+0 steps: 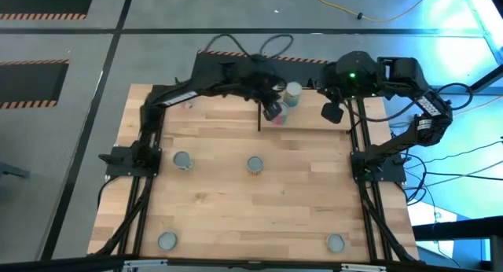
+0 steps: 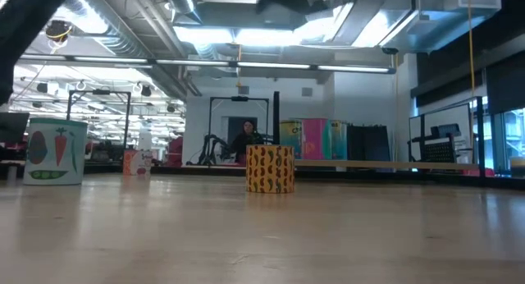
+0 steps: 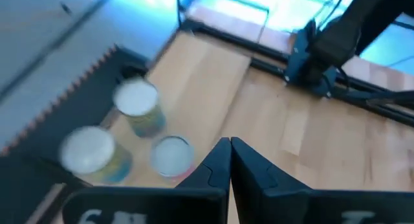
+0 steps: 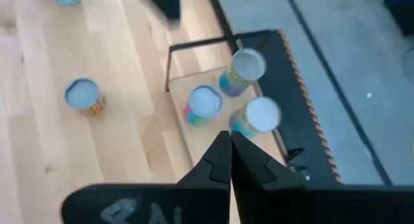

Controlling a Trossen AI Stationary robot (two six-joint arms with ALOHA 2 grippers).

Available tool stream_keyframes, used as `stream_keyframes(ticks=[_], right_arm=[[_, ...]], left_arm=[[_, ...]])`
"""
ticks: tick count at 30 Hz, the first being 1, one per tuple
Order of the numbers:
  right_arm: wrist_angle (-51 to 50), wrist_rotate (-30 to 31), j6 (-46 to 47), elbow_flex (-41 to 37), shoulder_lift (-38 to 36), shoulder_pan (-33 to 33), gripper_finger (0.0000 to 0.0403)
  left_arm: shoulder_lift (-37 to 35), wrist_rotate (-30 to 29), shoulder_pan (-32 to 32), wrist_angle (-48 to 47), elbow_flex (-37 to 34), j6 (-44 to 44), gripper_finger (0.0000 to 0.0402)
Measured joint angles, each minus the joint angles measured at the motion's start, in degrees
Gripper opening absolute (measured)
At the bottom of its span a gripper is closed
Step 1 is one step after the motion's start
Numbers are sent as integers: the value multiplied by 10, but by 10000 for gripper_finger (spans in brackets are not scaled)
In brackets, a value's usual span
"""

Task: Pick and place cans onto a shelf
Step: Put the canned chickens on the shelf

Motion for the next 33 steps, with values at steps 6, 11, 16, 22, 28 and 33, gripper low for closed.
stream_keyframes(ticks=[6,11,16,22,28,33], right_arm=[[7,-79,25,-78,5,-28,2],[66,-150,27,-174,13,-45,2],[139,-214,30,-252,34,-56,2],[187,-212,41,-328,67,-82,2],[254,-210,40,-397,95,-133,1],[326,-211,10,-423,122,-165,1]], left_arm=[[-75,-42,-4,-54,0,30,1],[-128,-72,-3,-104,0,30,1],[-170,-117,0,-147,0,30,0],[-200,-152,1,-148,0,23,0],[-208,-212,1,-153,0,10,0],[-213,-234,1,-159,0,0,0]])
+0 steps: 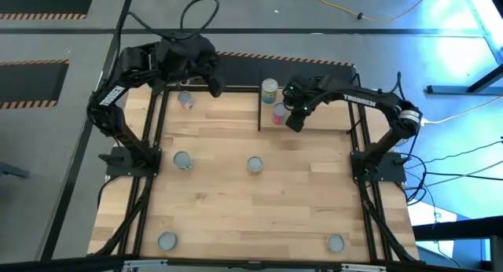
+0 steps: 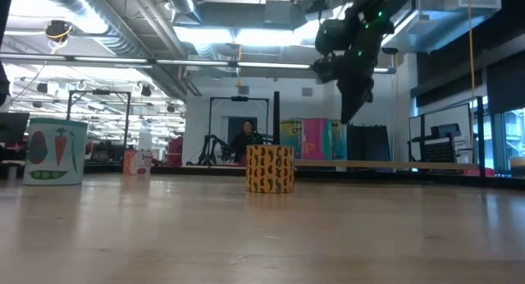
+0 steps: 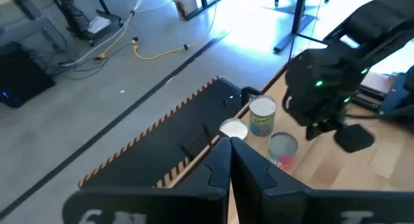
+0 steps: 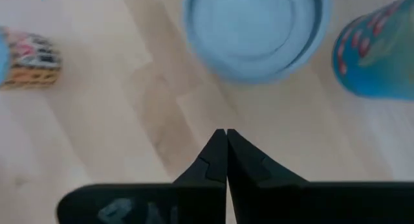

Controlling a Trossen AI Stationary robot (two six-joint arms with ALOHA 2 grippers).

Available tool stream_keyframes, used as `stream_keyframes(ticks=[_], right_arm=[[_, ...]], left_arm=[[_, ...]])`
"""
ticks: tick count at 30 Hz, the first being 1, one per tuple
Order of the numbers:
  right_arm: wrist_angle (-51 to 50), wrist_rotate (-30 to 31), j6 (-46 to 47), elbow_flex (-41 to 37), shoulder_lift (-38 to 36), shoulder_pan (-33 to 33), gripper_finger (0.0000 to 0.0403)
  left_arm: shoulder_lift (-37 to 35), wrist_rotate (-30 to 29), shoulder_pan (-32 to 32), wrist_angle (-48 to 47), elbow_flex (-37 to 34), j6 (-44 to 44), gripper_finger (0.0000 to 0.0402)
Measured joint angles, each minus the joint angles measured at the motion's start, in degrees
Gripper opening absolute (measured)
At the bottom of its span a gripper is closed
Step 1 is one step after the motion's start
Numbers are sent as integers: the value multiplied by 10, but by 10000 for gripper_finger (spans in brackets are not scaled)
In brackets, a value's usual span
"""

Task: Pick and place cans onto a shelf
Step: Put the canned chickens on the shelf

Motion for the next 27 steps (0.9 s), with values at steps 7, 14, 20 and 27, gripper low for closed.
stream_keyframes(ticks=[7,14,20,27], right_arm=[[29,0,-40,0,45,-21,1],[74,0,-47,-1,49,-21,1],[102,-3,-61,-1,49,-21,1],[114,-6,-65,-1,49,-21,1]], left_arm=[[-1,0,0,0,0,-7,0],[0,0,0,0,0,-7,0],[0,0,0,0,0,-7,0],[0,0,0,0,0,-7,0]])
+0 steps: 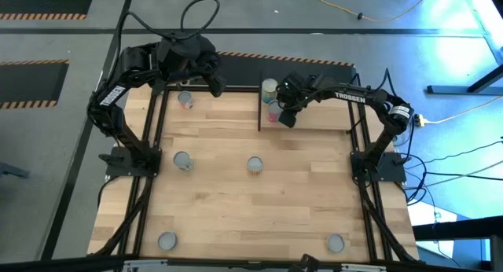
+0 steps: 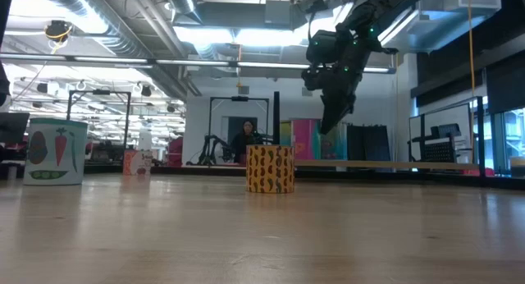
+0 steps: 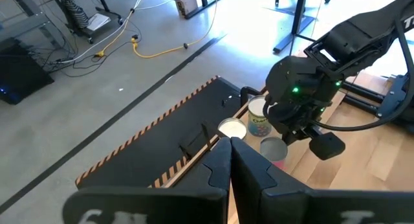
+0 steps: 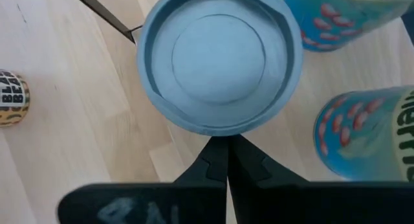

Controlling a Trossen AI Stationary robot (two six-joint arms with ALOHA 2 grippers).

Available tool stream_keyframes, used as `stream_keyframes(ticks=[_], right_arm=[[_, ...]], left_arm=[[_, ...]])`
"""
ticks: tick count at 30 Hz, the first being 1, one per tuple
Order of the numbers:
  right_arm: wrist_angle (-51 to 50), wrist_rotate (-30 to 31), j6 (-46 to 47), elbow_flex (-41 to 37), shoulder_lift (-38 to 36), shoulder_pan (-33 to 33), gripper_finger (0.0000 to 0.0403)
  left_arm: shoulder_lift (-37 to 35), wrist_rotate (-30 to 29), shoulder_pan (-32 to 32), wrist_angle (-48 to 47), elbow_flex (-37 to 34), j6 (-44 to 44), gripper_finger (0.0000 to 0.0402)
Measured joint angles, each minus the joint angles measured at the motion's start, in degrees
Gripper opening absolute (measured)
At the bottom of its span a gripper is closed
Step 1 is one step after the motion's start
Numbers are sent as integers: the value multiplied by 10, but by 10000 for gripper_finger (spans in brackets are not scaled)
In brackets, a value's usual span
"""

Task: Pick and place cans onto a shelf
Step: Put the canned chickens on the shelf, then put the canned mixed vegetables on the shelf

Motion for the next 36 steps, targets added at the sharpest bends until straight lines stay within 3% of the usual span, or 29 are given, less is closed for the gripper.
stream_keyframes(ticks=[7,19,27,33,36], right_arm=[[30,-53,-16,0,0,0,1],[-10,-46,-12,7,-11,4,1],[-142,-9,-10,119,-61,44,1],[-239,-5,-9,222,-79,86,1],[-285,20,-7,265,-79,108,1]], left_arm=[[0,0,0,0,0,0,0],[0,0,0,-8,0,0,0],[0,5,0,-56,0,1,0],[0,86,0,-135,0,20,0],[0,89,0,-155,1,33,1]])
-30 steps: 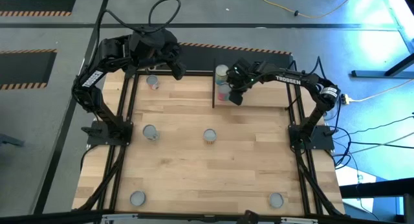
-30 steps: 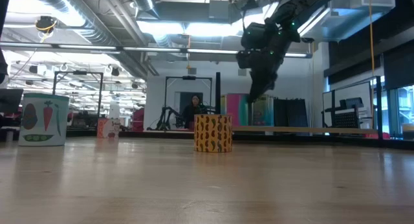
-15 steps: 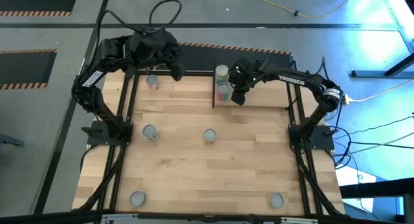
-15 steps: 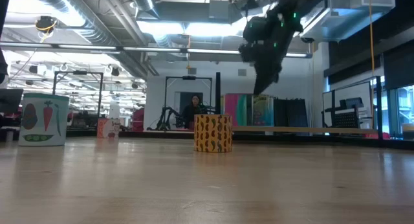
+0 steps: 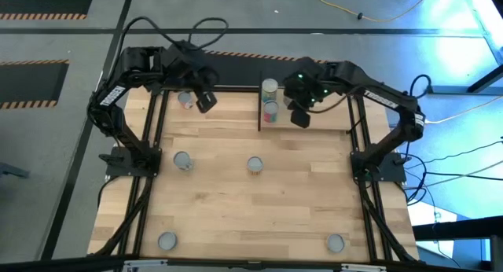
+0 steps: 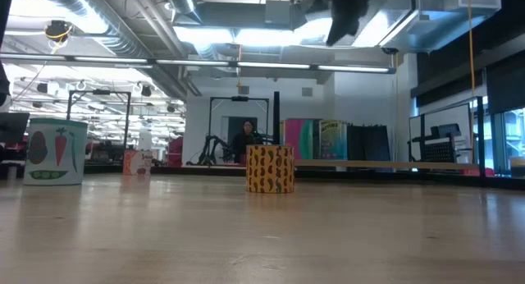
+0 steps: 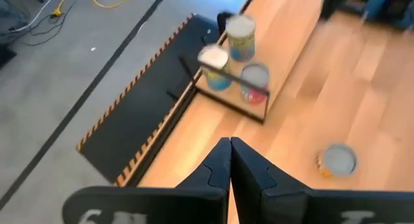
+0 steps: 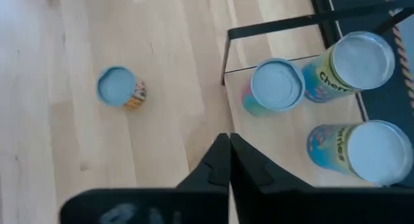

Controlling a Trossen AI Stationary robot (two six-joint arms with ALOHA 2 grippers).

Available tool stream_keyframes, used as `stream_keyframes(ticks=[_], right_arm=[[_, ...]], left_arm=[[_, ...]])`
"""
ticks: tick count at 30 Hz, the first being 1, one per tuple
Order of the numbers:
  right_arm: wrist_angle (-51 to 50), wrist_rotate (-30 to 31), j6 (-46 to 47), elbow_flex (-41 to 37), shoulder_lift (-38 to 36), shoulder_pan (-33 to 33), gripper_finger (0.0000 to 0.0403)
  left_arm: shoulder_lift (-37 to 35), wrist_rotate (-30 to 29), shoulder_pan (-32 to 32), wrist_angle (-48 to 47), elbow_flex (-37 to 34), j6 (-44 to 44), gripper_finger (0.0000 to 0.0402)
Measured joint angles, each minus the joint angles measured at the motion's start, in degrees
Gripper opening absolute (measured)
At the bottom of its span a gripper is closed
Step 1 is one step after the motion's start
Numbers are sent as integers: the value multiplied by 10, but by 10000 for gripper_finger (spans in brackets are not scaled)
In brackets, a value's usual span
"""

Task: Pick and place cans onto a shelf
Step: Put the canned mixed vegetables on the shelf

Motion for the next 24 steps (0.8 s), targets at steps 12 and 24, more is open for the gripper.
stream_keyframes(ticks=[12,24], right_arm=[[-153,78,-4,116,1,45,4],[-187,78,-32,270,-13,47,5]], left_arm=[[0,84,-2,-16,-14,-59,70],[-32,238,-30,-15,-186,-273,74]])
